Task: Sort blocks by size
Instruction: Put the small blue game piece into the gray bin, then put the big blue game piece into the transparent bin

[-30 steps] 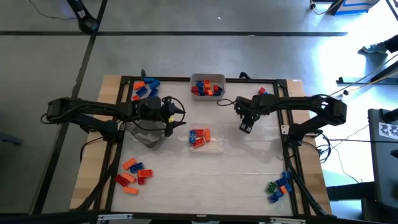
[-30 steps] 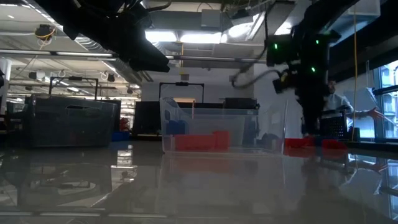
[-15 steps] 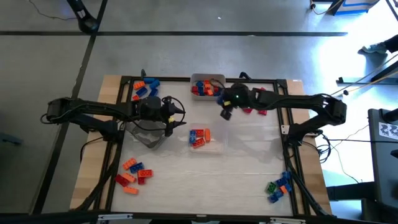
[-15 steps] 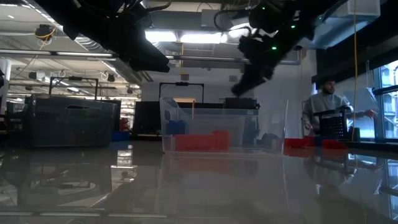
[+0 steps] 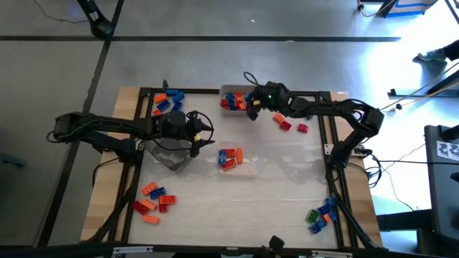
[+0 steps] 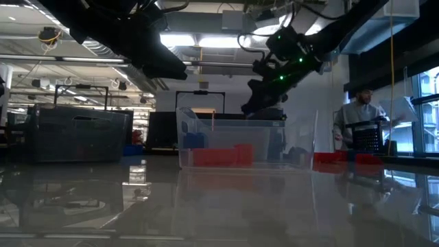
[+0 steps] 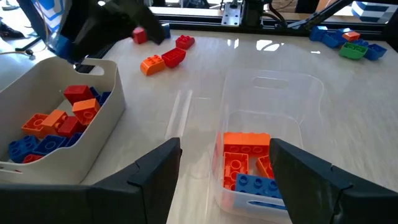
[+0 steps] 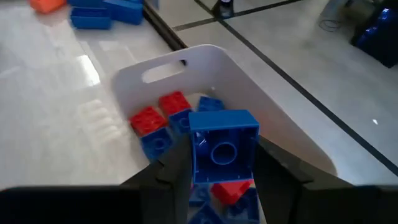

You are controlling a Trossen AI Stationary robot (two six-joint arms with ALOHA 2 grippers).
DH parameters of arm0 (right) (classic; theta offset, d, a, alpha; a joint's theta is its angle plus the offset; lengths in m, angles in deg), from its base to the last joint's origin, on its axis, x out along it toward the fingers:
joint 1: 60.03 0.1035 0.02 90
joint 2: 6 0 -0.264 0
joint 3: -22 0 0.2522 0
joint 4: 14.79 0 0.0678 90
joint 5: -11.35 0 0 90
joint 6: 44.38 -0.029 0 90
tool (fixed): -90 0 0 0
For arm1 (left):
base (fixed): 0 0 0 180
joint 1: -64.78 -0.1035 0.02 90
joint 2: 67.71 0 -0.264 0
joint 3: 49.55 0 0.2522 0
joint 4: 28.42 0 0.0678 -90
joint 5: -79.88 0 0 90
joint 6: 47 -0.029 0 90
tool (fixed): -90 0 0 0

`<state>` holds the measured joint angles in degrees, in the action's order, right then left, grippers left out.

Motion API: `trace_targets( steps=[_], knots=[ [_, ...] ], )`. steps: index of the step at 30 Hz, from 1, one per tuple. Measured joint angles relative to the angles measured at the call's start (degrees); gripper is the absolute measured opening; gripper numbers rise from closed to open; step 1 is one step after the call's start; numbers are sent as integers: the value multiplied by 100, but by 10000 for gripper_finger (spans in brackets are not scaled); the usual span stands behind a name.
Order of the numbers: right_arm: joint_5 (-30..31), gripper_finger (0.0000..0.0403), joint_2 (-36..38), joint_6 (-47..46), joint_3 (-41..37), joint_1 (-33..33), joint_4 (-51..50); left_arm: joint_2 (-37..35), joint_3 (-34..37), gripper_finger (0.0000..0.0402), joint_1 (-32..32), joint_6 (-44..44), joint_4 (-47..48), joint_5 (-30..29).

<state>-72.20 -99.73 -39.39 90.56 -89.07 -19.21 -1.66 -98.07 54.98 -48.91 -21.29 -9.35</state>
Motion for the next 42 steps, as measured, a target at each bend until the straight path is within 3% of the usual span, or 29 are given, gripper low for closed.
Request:
trace_targets(
  steps=[5, 29, 34, 42],
  knots=[
    [-256, 140, -92, -11, 0, -169, 124, 0, 0, 232, -4, -7, -6, 0],
    [-207, 153, -105, 62, 0, -175, 378, 0, 0, 232, -4, -2, -2, 0],
    [-15, 179, -105, 94, 0, -174, 422, 0, 0, 232, -4, 26, -3, -1],
    [-6, 268, -86, -42, 0, -168, 363, 0, -4, 232, -4, 151, 12, -185]
  ],
)
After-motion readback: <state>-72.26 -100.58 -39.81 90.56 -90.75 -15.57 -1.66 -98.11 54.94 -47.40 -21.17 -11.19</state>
